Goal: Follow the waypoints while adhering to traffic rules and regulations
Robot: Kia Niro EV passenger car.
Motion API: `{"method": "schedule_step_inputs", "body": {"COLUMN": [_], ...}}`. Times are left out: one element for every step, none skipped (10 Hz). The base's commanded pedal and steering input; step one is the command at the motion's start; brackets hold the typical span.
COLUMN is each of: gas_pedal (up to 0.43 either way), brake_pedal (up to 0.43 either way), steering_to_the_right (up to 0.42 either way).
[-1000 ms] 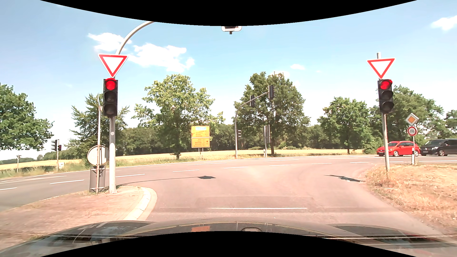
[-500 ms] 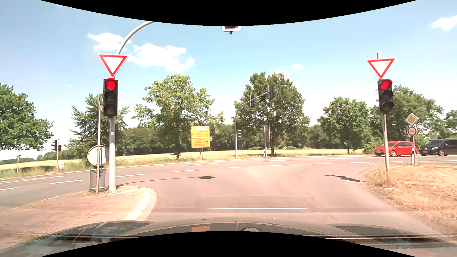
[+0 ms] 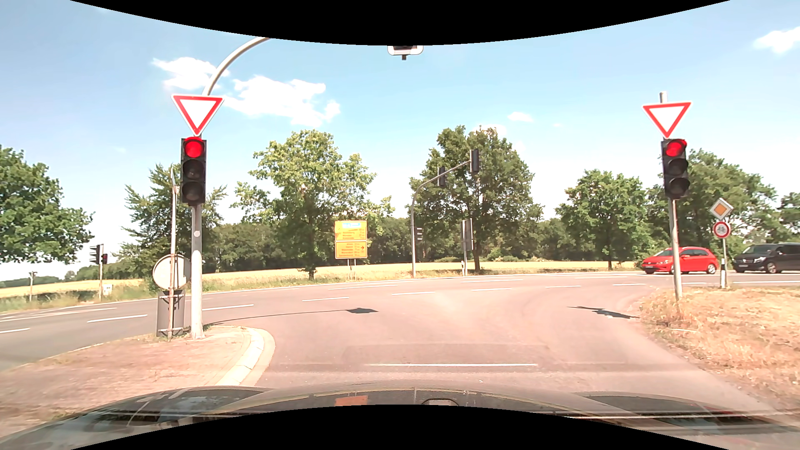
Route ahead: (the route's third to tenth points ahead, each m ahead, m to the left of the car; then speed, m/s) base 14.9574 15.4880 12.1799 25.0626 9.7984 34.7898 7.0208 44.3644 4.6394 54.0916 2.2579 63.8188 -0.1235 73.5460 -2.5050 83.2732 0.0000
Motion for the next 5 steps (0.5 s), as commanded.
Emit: {"method": "schedule_step_inputs", "body": {"gas_pedal": [0.000,0.000,0.000,0.000,0.000], "brake_pedal": [0.000,0.000,0.000,0.000,0.000], "steering_to_the_right": [-0.003,-0.003,-0.003,-0.003,-0.003]}}
